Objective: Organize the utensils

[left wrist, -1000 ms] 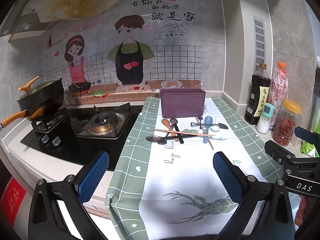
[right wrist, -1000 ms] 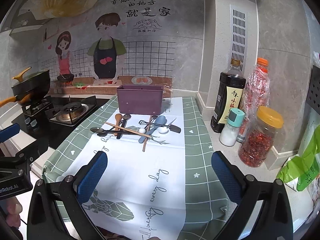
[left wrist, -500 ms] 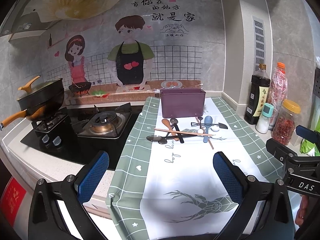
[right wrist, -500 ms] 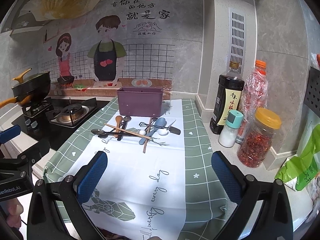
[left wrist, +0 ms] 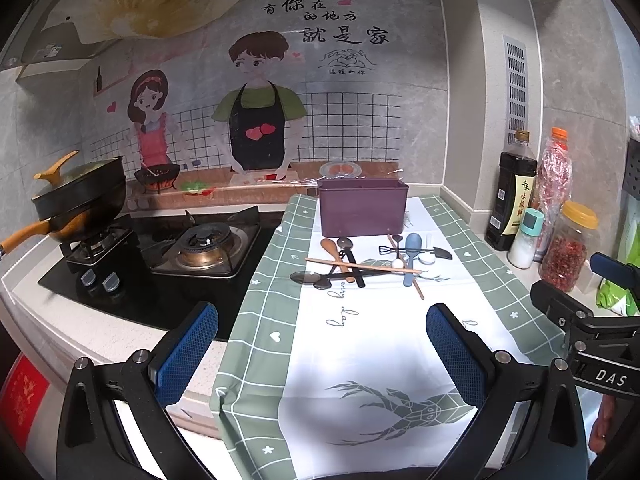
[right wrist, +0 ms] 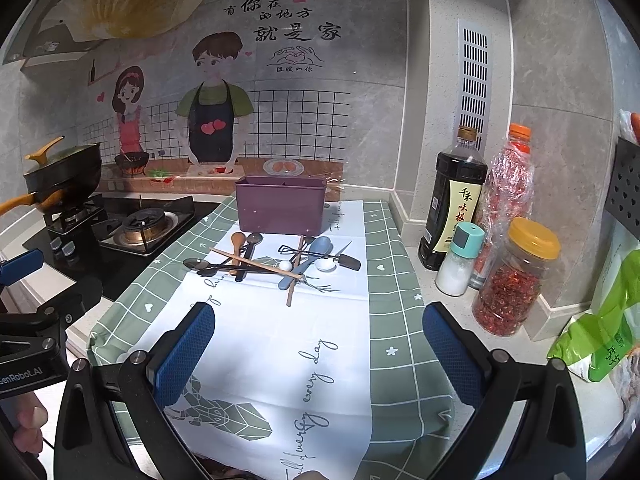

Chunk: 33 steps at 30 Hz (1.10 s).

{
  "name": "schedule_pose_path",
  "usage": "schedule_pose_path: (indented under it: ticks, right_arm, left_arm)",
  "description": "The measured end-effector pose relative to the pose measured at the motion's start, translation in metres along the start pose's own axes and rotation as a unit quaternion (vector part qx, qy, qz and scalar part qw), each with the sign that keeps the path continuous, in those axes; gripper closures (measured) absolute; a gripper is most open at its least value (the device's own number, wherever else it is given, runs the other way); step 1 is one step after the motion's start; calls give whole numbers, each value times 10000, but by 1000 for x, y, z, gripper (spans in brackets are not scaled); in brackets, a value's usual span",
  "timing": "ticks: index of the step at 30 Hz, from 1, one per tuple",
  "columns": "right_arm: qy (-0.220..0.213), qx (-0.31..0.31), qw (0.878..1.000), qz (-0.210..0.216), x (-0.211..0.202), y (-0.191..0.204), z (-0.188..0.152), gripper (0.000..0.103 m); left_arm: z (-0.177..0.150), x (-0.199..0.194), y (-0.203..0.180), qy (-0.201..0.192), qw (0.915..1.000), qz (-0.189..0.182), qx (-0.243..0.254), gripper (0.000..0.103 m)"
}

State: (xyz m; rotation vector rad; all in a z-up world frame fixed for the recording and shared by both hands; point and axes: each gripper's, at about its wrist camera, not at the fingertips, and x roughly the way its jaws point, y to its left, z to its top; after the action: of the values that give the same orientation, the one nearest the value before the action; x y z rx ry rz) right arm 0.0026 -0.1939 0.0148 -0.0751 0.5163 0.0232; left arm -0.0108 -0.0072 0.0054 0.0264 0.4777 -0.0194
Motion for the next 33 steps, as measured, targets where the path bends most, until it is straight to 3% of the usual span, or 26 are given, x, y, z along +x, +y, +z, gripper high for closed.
schedule_pose_path:
  ticks: [21, 33]
  right_arm:
    - [-38, 16, 10000, 14, 5, -6, 5, 0]
    - [134, 109, 9999, 9, 29, -12, 11, 0]
  left_arm:
    - [14, 6, -7, 20, 10000, -37, 63, 0]
    - [19, 40, -8, 144, 9997, -140, 128, 0]
